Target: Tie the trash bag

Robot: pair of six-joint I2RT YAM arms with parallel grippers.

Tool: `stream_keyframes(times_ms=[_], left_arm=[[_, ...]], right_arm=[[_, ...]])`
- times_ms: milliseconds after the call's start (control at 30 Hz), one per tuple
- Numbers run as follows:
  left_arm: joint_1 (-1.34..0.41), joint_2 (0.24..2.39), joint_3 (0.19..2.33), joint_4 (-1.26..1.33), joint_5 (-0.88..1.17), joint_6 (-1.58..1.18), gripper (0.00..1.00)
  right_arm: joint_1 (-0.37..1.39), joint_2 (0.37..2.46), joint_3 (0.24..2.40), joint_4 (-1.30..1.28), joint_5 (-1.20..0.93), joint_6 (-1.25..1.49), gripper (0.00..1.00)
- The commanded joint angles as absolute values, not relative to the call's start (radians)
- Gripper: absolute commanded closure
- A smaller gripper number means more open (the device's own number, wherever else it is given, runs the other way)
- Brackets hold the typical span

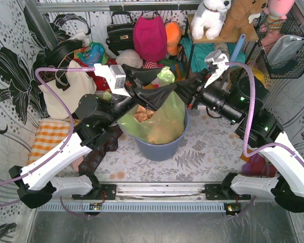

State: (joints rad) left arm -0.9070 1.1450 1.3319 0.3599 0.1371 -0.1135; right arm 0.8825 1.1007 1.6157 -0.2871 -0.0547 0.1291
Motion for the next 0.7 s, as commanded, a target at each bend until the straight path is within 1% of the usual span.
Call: stream_keyframes(times_ms=[0, 133, 367, 533, 667], left_arm=[[-0.904, 1.141, 1.382, 0.367, 0.109, -0.114, 0.25], [-0.903, 1.165, 1.399, 0.339, 0.054, -0.100, 0.23], [-0.900, 1.189, 1.410, 0.328, -0.007, -0.092, 0.22], [-0.896, 1.203, 1.418, 0.308, 0.049, -0.090, 0.32], [-0.896, 1.192, 1.408, 0.311, 0.072, -0.083, 0.43]], right_arm=[[0.887, 1.101, 1.651, -0.256, -0.041, 0.109, 1.00], [0.887, 1.101, 1.651, -0.255, -0.047, 0.112, 1.00], [0.886, 1.101, 1.651, -0.253, -0.055, 0.118, 1.00], [0.887, 1.105, 1.651, -0.252, -0.057, 0.116, 1.00], [0.887, 1.111, 1.651, -0.252, -0.060, 0.115, 1.00]])
